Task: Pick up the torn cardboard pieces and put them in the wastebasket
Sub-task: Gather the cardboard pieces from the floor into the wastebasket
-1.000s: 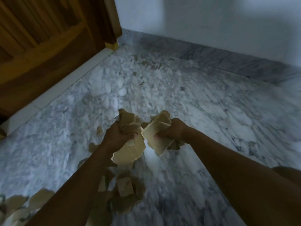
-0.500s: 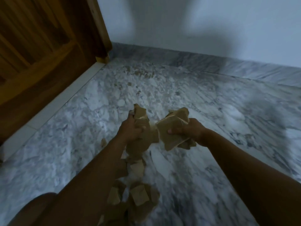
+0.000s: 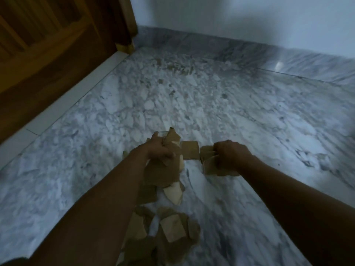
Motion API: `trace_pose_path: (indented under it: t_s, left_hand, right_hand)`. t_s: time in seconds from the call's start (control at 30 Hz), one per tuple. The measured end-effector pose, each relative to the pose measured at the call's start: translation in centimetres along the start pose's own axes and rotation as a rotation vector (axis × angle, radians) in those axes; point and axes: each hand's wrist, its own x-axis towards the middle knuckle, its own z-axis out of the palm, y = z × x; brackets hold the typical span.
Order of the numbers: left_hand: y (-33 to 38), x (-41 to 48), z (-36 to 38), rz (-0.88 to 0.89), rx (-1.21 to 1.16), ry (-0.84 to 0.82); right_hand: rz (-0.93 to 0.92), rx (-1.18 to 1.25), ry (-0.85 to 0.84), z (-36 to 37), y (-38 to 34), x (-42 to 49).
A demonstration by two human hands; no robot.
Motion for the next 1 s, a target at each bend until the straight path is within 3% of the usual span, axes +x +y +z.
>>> trace_pose_path:
  t_s: [0.1, 0.27, 0.4, 0.6, 0.77, 1.0]
  left_hand:
    - [-0.3, 0.7, 1.5, -0.033, 0.006, 0.002]
    - [-0.4, -0.2, 2.5, 0.068, -0.042, 0.068]
    - [-2.6, -1.5, 2.9, 0.094, -0.153, 0.092]
    - [-6.8, -3.6, 0.8, 0.118, -0.32, 0.179]
    - [-9.1, -4.1, -3.4, 0.081, -0.503, 0.212]
    - [-6.6, -3.4, -5.8, 0.011, -0.359, 0.155]
  right_hand:
    - [0.015, 0.013, -0.032, 2.3, -0.1, 0.0]
    - [0.022, 0.105, -0.151, 0.8, 0.6, 1.5]
    - [0.017, 0.29, -0.109, -1.4, -1.1, 4.4]
    - [-0.193, 0.064, -0.191, 0.0, -3.6, 6.3]
    - [-0.215, 0.027, -0.16, 1.4, -3.4, 6.4]
    - [-0.283, -0.031, -0.113, 1.5, -3.5, 5.9]
